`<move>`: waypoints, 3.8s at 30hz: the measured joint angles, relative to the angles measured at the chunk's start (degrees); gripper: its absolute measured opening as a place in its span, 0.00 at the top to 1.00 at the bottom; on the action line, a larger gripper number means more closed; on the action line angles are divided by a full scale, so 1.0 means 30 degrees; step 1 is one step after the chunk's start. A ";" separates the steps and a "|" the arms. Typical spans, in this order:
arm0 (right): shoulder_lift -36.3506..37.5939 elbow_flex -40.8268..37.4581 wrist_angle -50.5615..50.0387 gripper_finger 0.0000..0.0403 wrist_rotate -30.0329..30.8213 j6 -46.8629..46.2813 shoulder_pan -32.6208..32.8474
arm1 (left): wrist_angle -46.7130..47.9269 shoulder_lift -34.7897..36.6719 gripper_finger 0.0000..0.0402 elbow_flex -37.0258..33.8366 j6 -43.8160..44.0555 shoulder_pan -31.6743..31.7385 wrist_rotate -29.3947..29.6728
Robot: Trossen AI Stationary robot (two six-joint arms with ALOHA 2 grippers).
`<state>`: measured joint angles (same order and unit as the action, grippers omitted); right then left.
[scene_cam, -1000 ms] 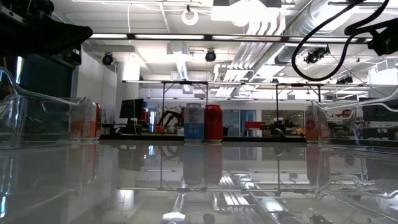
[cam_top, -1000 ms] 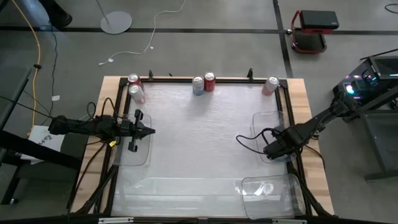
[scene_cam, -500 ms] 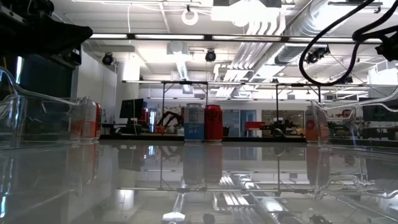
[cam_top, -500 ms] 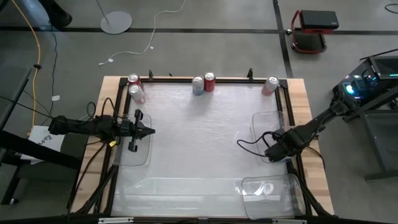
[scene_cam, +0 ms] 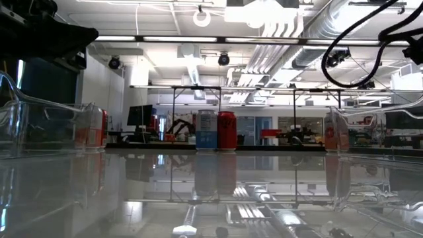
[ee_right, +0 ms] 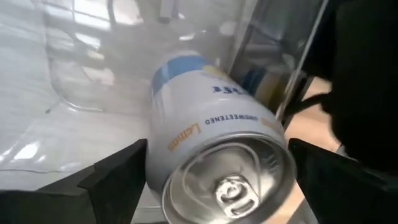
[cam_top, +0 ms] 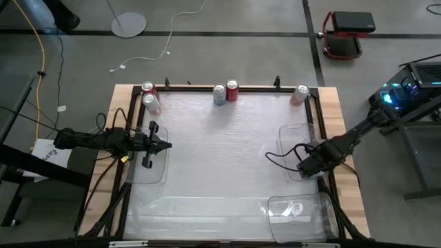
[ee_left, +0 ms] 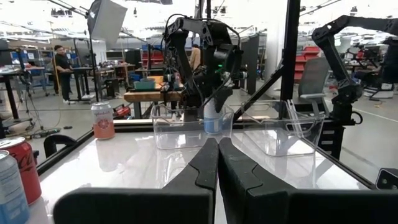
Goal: Sort soda cans
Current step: Put the blue-white soda can into the right transparent bin
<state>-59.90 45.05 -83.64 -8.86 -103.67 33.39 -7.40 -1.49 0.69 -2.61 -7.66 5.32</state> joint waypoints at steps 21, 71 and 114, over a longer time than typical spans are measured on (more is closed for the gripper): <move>0.0249 0.6113 -0.2036 0.08 1.2149 -0.0275 -0.1041 | -0.0225 0.0002 1.00 0.0000 -0.0204 0.0007 0.0007; -0.4179 0.6567 1.9028 0.08 1.2543 3.3332 -0.9349 | -0.4626 -1.1587 0.90 0.8041 -0.5917 0.2497 1.0102; -0.3853 0.6552 0.7182 0.08 2.2029 2.1525 -0.0801 | 1.8656 -3.8318 0.06 3.5896 -0.5307 1.4750 -0.2738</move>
<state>-71.46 64.71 -62.10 57.23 -39.10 30.98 48.57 -116.44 108.38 -18.53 36.59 -2.89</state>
